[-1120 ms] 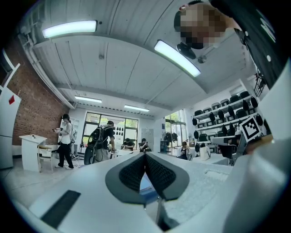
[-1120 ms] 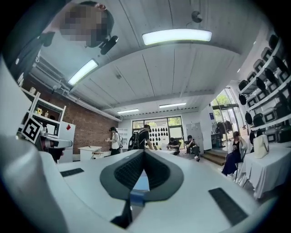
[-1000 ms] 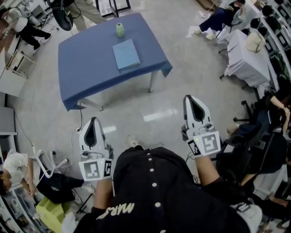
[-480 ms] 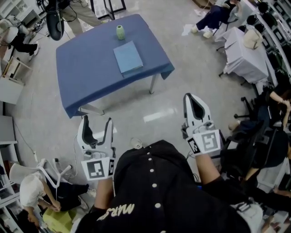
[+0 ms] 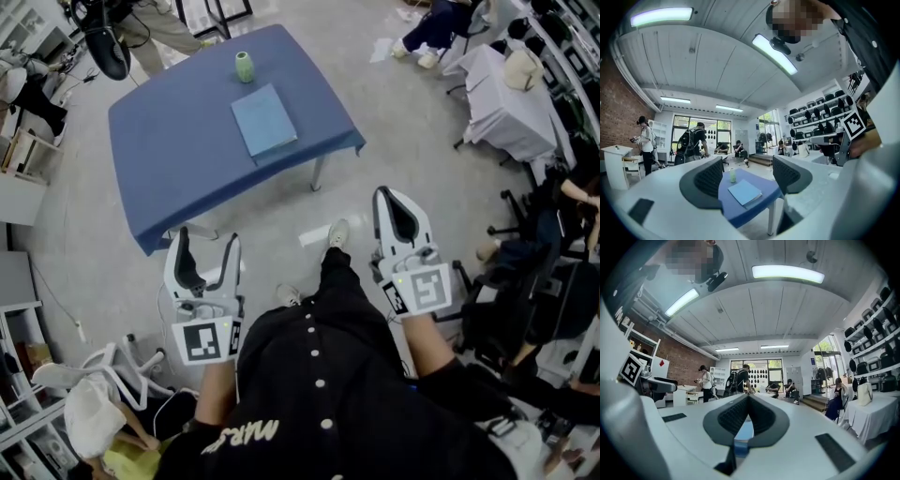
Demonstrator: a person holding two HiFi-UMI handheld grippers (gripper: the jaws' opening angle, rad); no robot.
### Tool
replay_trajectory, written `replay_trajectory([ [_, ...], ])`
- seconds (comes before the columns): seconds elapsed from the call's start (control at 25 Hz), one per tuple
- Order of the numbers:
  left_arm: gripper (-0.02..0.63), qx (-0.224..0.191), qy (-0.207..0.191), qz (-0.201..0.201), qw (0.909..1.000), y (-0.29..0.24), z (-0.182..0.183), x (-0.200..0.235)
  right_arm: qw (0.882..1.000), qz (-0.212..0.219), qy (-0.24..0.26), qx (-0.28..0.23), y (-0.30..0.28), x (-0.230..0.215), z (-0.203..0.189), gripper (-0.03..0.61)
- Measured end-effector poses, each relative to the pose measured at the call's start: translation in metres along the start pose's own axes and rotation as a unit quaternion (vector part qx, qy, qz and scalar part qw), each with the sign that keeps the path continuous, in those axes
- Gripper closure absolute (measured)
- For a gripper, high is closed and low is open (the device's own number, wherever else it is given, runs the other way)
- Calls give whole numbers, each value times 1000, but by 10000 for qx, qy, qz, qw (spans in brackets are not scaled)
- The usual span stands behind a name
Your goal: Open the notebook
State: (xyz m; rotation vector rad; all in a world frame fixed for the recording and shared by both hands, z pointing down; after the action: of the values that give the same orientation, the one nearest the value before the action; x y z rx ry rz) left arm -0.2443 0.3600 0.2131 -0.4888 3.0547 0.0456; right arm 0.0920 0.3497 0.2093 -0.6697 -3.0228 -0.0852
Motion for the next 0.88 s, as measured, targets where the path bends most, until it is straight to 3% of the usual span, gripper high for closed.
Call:
replay_trajectory([
  [0.32,293,177,-124,74,9997,-89,-9,-15,9995,302,-91,30,-72,-64,-13,578],
  [0.88,293,529,168,315,9980,-276,-14,-56,9958,898,-127,143,-206,-207,-25,578],
])
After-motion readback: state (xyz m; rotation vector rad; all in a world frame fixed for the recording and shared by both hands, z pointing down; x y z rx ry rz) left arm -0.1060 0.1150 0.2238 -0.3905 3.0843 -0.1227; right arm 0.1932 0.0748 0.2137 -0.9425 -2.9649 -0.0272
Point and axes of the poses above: the fingertips, and each gripper's own axes: y backward along the fingers, x to its left, z out of its top, the point moved 9 cm from there along y, backward along the fingers, and after that the axes turned 5 degrees about z, right-handed, at the moved point
